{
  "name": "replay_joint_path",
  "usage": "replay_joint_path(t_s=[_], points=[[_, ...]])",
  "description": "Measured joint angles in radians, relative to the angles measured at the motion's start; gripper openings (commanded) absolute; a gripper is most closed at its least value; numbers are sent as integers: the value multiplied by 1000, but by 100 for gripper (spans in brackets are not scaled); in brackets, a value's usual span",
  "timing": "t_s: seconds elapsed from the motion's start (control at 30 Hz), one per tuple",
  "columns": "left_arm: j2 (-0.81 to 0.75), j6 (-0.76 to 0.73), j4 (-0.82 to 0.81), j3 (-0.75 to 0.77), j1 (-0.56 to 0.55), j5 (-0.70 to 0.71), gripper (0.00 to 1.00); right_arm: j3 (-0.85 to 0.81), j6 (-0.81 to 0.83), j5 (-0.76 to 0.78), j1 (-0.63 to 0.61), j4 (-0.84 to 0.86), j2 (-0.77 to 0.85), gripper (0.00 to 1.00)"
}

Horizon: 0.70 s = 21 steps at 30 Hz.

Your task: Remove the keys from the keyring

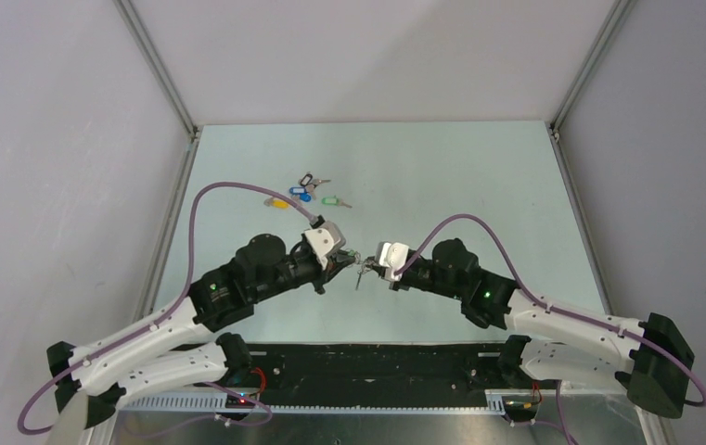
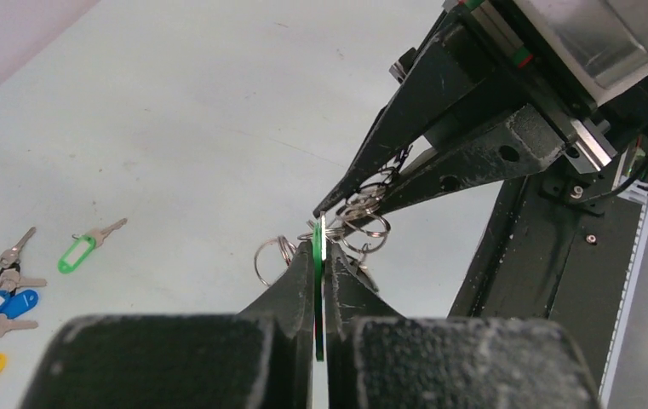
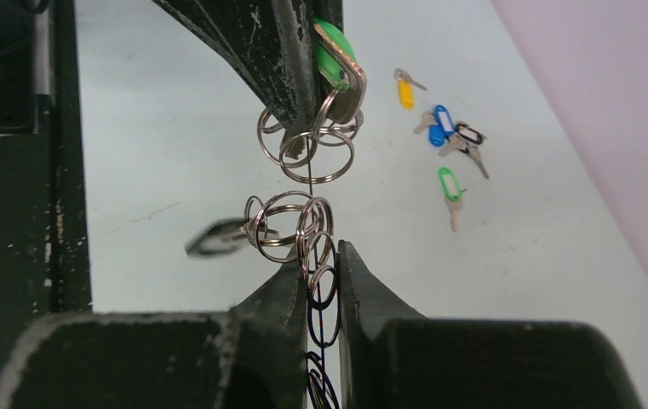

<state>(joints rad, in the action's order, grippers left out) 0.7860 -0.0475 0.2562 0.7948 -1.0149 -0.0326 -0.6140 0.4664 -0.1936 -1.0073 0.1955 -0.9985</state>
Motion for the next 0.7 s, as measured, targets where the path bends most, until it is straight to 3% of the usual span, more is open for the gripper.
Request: replay_joint_path(t_s=[0.1,0.13,0.2,0.4,0.53,0.7], points=[[-6,21,-16,-4,0,17,10,-8,19,59,-5,1,4,0],[-11,30,-29,-11,0,27,24,-16,31,82,-6,-3,4,0],[-33,62,-80,-43,0,46,39,-35,67,133,-7,-4,5,0],[-99,145,-220,-115,0,55,68,-51,227,247,-10,2,40,0],[-113,163,-286,-133,0,51,81,-81,332,259,-10,3,51,0],[-105,161,-351,-146,0,35,82,-142,435,252,-8,5,51,0]])
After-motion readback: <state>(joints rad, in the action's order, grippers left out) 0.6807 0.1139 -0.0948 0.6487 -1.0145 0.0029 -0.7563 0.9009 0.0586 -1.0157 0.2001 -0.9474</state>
